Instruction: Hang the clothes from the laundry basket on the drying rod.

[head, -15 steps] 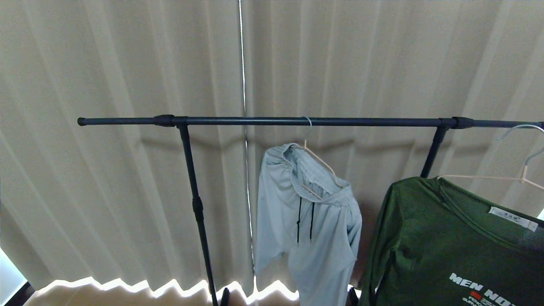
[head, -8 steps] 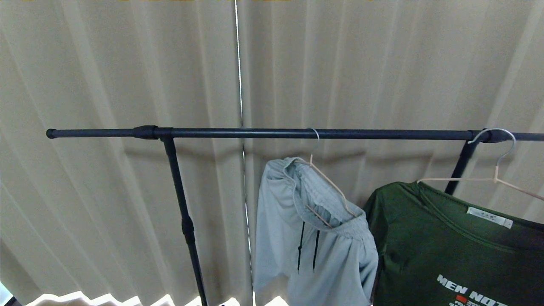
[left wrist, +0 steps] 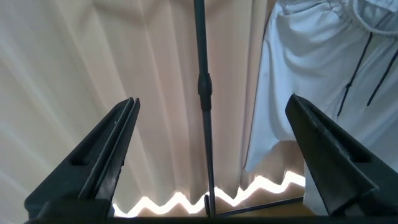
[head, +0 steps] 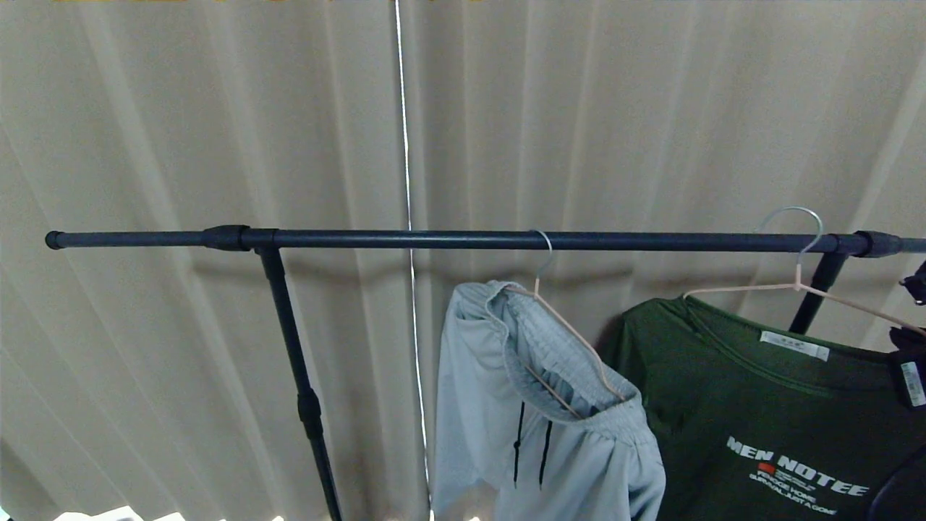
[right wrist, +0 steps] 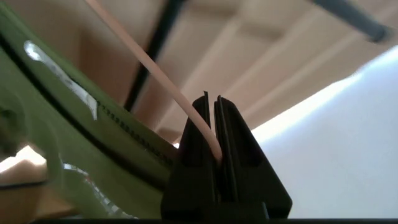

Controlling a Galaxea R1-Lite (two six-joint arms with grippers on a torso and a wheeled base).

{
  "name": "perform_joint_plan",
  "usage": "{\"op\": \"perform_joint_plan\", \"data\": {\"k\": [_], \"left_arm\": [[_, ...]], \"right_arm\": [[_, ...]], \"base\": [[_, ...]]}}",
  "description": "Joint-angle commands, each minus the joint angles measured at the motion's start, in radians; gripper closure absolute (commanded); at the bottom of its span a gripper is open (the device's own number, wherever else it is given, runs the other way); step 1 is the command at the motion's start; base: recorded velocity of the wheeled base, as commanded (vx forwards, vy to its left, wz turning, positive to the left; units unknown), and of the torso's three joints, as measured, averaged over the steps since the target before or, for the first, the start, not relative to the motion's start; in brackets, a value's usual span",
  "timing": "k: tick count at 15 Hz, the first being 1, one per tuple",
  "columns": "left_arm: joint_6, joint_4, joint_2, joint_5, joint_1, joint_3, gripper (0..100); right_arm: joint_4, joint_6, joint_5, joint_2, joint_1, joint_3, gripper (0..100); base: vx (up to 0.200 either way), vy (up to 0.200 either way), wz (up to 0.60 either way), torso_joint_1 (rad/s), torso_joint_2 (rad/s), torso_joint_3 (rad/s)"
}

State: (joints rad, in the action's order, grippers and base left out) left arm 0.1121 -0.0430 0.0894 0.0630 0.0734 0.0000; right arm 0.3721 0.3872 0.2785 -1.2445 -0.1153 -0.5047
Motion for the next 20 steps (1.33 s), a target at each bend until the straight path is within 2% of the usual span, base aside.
{"op": "perform_joint_plan", "data": {"k": [1, 5, 8, 13, 14, 17, 18, 20], "left_arm": [[0.000, 0.000, 0.003, 0.000, 0.000, 0.000, 0], [0.001, 0.000, 0.003, -0.002, 0.000, 0.000, 0], [0.001, 0.000, 0.003, 0.000, 0.000, 0.000, 0], [-0.002, 0.002, 0.003, 0.003, 0.000, 0.000, 0], [-0.009, 0.002, 0.003, 0.001, 0.000, 0.000, 0], [-0.019, 0.005, 0.001, 0.001, 0.000, 0.000, 0], [-0.019, 0.022, 0.001, 0.003, 0.000, 0.000, 0], [-0.035, 0.031, 0.001, 0.003, 0.000, 0.000, 0]], "right_arm": [[0.001, -0.004, 0.007, -0.107, 0.039, -0.051, 100], [0.001, -0.014, 0.033, -0.185, 0.100, -0.078, 100], [-0.001, -0.016, 0.042, -0.187, 0.151, -0.069, 100], [-0.001, -0.019, 0.041, -0.179, 0.181, -0.034, 100], [0.001, -0.030, 0.039, -0.176, 0.183, -0.020, 0], [0.053, -0.102, 0.022, -0.127, 0.246, 0.066, 0], [0.129, -0.145, 0.004, -0.090, 0.292, 0.152, 0], [0.264, -0.172, -0.065, -0.035, 0.336, 0.259, 0]], "base": [[0.000, 0.000, 0.00, 0.000, 0.00, 0.000], [0.000, 0.000, 0.00, 0.000, 0.00, 0.000], [0.000, 0.000, 0.00, 0.000, 0.00, 0.000], [0.000, 0.000, 0.00, 0.000, 0.00, 0.000], [0.000, 0.000, 0.00, 0.000, 0.00, 0.000], [0.000, 0.000, 0.00, 0.000, 0.00, 0.000], [0.000, 0.000, 0.00, 0.000, 0.00, 0.000], [0.000, 0.000, 0.00, 0.000, 0.00, 0.000]]}}
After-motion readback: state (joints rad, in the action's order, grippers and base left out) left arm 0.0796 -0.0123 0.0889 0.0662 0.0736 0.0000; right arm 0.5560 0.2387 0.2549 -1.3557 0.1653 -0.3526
